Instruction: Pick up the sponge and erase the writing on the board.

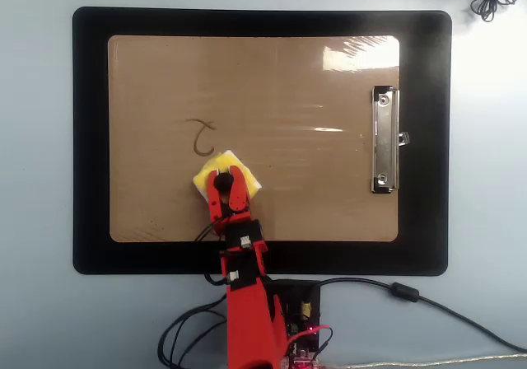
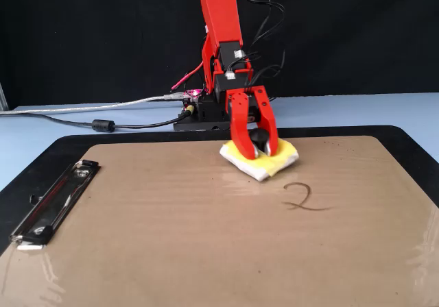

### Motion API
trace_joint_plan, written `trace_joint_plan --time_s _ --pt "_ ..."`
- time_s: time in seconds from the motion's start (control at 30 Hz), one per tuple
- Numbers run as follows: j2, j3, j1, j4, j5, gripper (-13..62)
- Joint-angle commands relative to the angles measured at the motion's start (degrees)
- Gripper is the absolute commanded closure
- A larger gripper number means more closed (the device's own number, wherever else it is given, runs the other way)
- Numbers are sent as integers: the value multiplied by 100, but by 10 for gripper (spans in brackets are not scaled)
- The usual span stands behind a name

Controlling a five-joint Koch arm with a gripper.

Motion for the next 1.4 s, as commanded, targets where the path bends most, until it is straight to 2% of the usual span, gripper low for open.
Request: trace_joint_plan --time_s 0.0,0.1,0.13,0.2,0.3,0.33,0.37,0.43,0.53,0.57,0.6,0.63,0.73,0.77,0.8,0.87,1.0,1.03,1.07,1.13,1.23,1.3,1.37 --pt "-1204 -1195 -132 -167 -141 574" --pt "-3867 -3981 -149 -360 -123 574" --pt "-3938 -4175 -149 -316 -123 574" --pt "-2979 -2988 -149 -316 -123 574" --pt "-378 -606 -149 -158 -123 574" --pt "-9 -457 -193 53 -132 574" --pt "-158 -492 -272 185 -141 574" --pt "-1397 -1538 -457 53 -158 574" --pt "-3973 -4166 -439 -185 -149 574" --pt "-4298 -4614 -431 -141 -141 574" --pt "-4122 -4298 -431 -123 -149 573" --pt "-3489 -3568 -439 -132 -149 574" --pt "-712 -967 -466 114 -158 574" --pt "-158 -580 -483 343 -158 574" --pt "-193 -606 -492 431 -158 574" --pt "-1336 -1538 -483 360 -167 574" --pt "-4518 -4685 -483 26 -158 574" --pt "-4720 -5106 -483 70 -158 574" --pt "-4482 -4799 -483 114 -158 574" --pt "-3173 -3401 -510 132 -158 574" --pt "-422 -1046 -580 501 -158 574" --pt "-167 -932 -686 817 -167 574" --pt "-1125 -1617 -835 747 -185 574"
